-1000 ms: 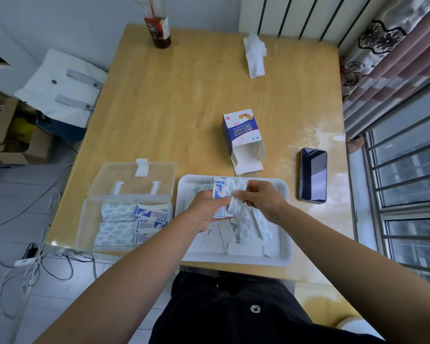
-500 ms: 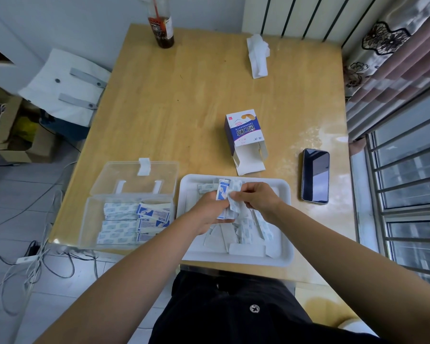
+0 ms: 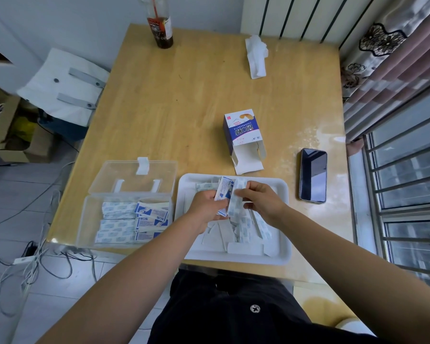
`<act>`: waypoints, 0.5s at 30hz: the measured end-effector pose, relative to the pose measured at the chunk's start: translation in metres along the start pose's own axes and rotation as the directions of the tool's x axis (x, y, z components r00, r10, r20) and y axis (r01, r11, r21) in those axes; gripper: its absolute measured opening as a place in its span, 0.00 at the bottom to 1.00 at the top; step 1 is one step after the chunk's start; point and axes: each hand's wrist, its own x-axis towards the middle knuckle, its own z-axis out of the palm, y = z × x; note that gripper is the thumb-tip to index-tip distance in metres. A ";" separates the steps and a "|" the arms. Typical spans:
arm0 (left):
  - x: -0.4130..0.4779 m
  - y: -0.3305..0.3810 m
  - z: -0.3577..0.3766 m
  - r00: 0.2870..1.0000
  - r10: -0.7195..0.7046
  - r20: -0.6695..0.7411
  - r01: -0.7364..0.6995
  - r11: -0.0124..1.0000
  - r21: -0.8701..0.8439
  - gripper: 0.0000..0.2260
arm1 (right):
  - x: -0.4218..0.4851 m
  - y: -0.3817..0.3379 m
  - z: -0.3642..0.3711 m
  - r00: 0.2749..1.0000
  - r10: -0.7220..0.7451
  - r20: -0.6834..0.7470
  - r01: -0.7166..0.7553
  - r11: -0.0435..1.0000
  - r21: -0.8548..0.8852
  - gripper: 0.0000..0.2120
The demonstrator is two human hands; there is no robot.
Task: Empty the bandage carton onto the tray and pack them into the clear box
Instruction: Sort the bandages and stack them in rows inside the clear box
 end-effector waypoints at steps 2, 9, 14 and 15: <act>0.001 0.001 0.000 1.000 -0.006 0.012 0.006 1.000 0.010 0.14 | 0.002 0.002 0.001 0.999 -0.027 -0.041 0.025 0.999 -0.043 0.14; -0.001 0.003 -0.002 0.999 0.020 -0.027 -0.020 1.000 -0.003 0.12 | 0.003 0.001 0.000 0.995 -0.057 -0.078 0.051 0.996 -0.077 0.17; -0.003 0.003 -0.001 0.999 0.033 -0.020 -0.033 0.999 -0.011 0.11 | 0.003 0.002 -0.001 0.994 -0.066 -0.087 0.056 0.993 -0.107 0.17; -0.004 0.002 0.000 0.999 0.044 -0.027 -0.044 0.999 0.008 0.12 | 0.003 0.003 -0.002 0.994 -0.067 -0.086 0.057 0.992 -0.110 0.17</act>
